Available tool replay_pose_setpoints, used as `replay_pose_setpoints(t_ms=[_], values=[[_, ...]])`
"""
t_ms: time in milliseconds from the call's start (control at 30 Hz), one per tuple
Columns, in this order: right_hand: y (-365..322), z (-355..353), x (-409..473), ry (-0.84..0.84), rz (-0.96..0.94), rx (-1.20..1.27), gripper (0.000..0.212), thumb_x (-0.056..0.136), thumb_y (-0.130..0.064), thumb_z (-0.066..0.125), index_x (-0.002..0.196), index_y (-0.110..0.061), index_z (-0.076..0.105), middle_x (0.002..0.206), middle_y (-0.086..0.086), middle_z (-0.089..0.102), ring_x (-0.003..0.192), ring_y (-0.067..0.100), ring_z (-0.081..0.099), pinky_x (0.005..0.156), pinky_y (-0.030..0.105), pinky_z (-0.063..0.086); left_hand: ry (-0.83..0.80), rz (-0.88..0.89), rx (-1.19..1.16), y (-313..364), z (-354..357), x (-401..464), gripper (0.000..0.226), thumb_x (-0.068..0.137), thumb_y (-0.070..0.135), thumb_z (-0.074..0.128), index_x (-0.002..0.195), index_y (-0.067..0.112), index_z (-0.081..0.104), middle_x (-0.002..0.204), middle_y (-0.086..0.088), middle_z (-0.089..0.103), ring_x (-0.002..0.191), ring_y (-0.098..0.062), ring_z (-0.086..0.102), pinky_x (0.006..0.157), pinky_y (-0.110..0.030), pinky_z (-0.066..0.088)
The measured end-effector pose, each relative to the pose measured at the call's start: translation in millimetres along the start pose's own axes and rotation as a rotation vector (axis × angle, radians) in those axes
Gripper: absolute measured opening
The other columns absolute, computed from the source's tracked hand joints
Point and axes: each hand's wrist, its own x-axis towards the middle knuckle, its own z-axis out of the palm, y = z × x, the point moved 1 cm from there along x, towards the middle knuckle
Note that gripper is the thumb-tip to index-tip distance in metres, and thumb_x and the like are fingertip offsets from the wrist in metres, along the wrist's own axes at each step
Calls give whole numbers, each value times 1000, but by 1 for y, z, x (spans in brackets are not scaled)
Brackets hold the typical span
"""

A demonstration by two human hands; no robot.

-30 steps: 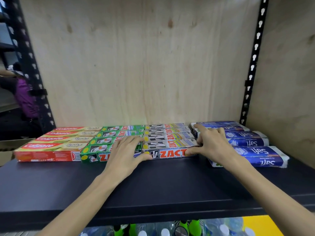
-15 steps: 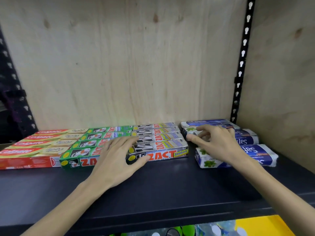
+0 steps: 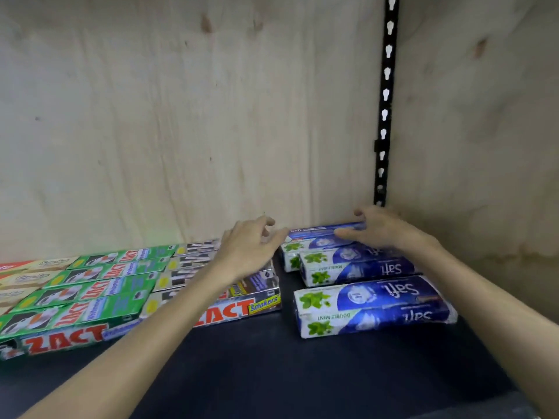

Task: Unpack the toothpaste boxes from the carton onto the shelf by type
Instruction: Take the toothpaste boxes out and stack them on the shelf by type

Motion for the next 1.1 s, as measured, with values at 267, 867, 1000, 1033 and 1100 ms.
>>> replay_pose_setpoints(t_ms=[267, 867, 1000, 1033, 1100], values=[[15, 10, 12, -7, 89, -156, 93, 78, -87, 46, 141, -19, 45, 145, 8, 53, 137, 34, 42, 110, 45, 25, -121, -130, 231, 14, 38, 38, 61, 98, 66, 34, 134, 20, 51, 130, -10, 59, 139, -26, 34, 111, -46, 21], [0, -6, -20, 417, -60, 290, 69, 85, -46, 76, 145, -23, 50, 138, 14, 52, 135, 32, 32, 110, 43, 31, 438, -146, -257, 17, 22, 25, 56, 87, 41, 75, 135, 18, 60, 117, -6, 72, 123, -34, 50, 103, -41, 35], [-9, -5, -39, 494, -136, 402, 71, 81, -41, 80, 142, -20, 52, 132, 6, 61, 132, 26, 39, 106, 39, 38, 508, -130, -420, 9, 6, 13, 50, 81, 35, 81, 126, 18, 67, 107, 1, 77, 109, -30, 65, 97, -51, 49], [-11, -4, -45, 497, -147, 426, 68, 80, -43, 81, 139, -21, 55, 128, 4, 63, 130, 26, 45, 107, 42, 41, 524, -124, -434, 9, 1, 6, 48, 81, 33, 82, 124, 19, 68, 105, 3, 76, 108, -30, 65, 95, -52, 50], [-15, -4, -59, 497, -157, 465, 61, 77, -43, 83, 130, -22, 61, 116, 0, 67, 119, 22, 55, 102, 38, 47, 550, -101, -429, 8, -9, -11, 45, 81, 34, 81, 122, 21, 69, 98, 12, 73, 111, -29, 62, 96, -53, 49]])
